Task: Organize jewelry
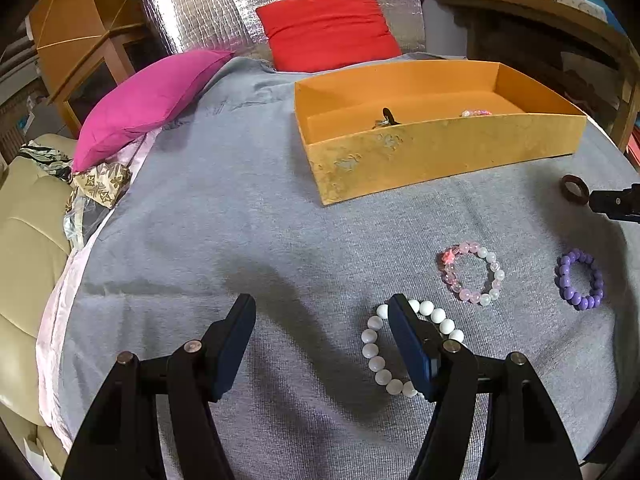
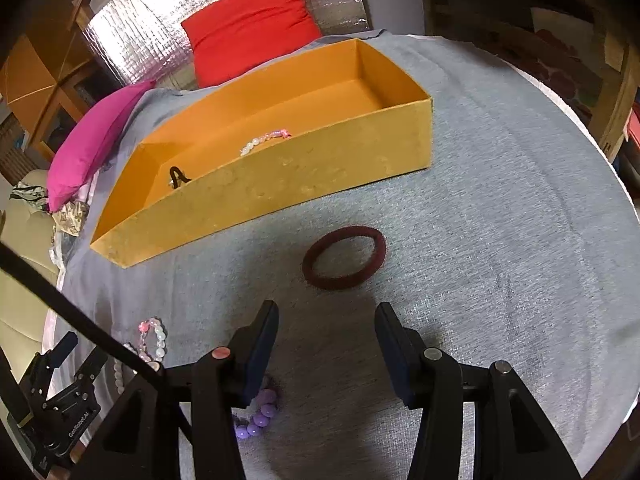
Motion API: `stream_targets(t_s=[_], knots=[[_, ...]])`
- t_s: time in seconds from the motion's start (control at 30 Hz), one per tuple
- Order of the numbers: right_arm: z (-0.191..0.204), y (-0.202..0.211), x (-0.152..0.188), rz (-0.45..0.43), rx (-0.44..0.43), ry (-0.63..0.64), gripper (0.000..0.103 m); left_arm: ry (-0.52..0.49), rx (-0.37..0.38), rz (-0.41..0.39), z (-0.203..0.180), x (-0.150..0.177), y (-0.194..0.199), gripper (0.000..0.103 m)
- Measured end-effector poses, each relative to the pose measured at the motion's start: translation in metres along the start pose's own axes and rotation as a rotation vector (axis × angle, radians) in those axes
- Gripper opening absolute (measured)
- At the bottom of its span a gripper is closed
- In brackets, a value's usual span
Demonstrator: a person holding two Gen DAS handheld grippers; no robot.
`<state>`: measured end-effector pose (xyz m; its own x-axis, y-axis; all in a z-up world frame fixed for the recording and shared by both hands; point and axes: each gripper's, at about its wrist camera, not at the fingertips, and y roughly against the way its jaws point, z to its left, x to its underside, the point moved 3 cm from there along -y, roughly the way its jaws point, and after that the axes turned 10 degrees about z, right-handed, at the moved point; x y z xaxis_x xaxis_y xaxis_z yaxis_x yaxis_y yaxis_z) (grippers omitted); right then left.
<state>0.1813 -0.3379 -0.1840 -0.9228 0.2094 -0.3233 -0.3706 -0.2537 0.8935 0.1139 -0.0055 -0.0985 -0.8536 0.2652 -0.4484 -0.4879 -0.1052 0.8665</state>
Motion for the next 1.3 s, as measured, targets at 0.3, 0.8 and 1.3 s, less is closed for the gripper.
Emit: stream_targets(t_s=[0.3, 0.8, 1.3], knots=[[-0.006, 0.001, 0.000, -0.003, 0.006, -0.002, 0.054, -0.003, 0.001, 0.002, 0.000, 0.001, -0.001, 0.069], [-0.012, 0.002, 0.001, 0.006, 0.007, 0.001, 0.054, -0.008, -0.004, 0.015, 0.000, 0.001, -0.005, 0.069], [-0.031, 0.007, -0.007, -0.007, -0.002, -0.066, 0.054, -0.020, 0.051, 0.007, -0.009, -0.004, -0.004, 0.069]])
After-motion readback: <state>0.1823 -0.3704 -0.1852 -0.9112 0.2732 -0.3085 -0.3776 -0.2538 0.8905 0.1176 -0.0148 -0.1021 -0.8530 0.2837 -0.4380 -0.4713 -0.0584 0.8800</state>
